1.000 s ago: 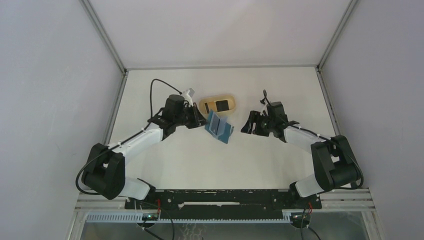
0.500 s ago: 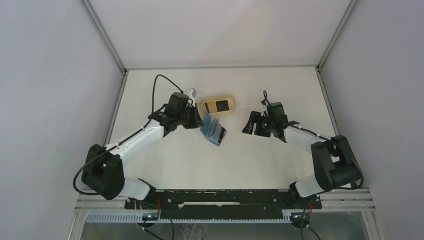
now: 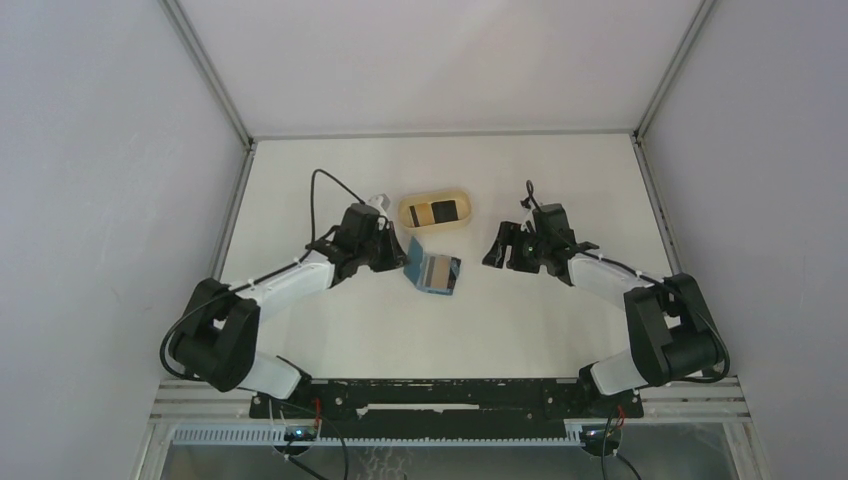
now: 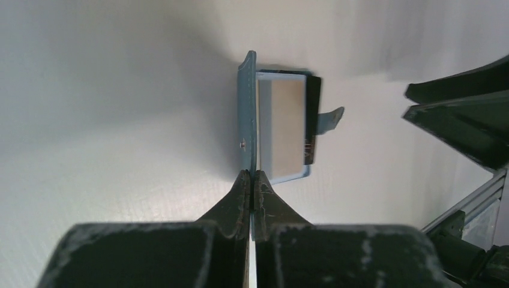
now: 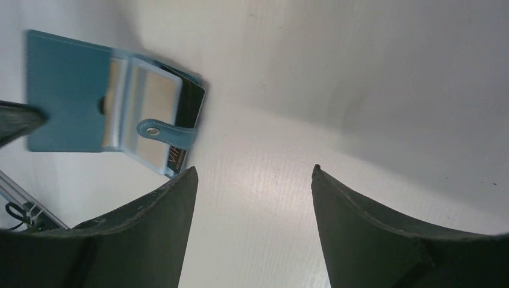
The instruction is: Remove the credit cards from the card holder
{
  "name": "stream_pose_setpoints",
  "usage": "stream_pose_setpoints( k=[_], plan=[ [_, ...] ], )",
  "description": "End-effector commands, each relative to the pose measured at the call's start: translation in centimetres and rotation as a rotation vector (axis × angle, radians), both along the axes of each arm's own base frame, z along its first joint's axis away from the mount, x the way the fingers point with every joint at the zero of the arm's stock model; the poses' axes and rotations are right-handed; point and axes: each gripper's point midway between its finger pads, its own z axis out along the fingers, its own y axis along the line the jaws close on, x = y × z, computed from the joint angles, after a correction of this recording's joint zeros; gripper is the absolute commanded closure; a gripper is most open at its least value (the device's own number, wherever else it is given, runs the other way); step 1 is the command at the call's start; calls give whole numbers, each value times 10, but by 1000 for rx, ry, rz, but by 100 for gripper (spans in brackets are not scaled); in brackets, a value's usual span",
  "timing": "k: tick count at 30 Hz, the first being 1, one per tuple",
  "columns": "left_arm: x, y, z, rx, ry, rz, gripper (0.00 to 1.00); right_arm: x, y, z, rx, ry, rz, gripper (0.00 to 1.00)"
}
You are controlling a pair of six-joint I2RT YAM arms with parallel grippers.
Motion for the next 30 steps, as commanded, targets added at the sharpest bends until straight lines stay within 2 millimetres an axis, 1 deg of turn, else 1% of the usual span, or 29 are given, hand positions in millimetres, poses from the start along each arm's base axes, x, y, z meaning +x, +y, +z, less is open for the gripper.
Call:
stream_pose_setpoints(
  k=[1, 5, 8, 11, 19, 22, 24, 26, 30],
  plan=[
    [7, -7, -9, -97, -2, 49, 100, 11, 20, 33, 67, -112, 54, 22],
    [5, -10, -24, -151, 25, 65, 100, 11, 35, 44, 113, -151, 97, 22],
    [4, -12, -36, -196, 45, 76, 100, 6, 49, 55, 153, -178, 139, 21],
    [-1, -11, -50, -205, 77, 89, 100, 2, 63, 71, 180, -220, 175, 21],
    [-3, -7, -66, -181, 103, 111, 100, -10, 109, 114, 172, -293, 277, 19],
    [-5, -4, -73, -169, 113, 120, 100, -10, 120, 111, 228, -240, 277, 19],
    [-6, -3, -78, -161, 119, 125, 100, -8, 125, 103, 264, -192, 271, 19],
    [-7, 0, -81, -151, 124, 130, 100, -4, 126, 92, 288, -139, 251, 19],
    [-9, 3, -85, -134, 125, 137, 100, 2, 120, 69, 284, -48, 200, 19]
  ],
)
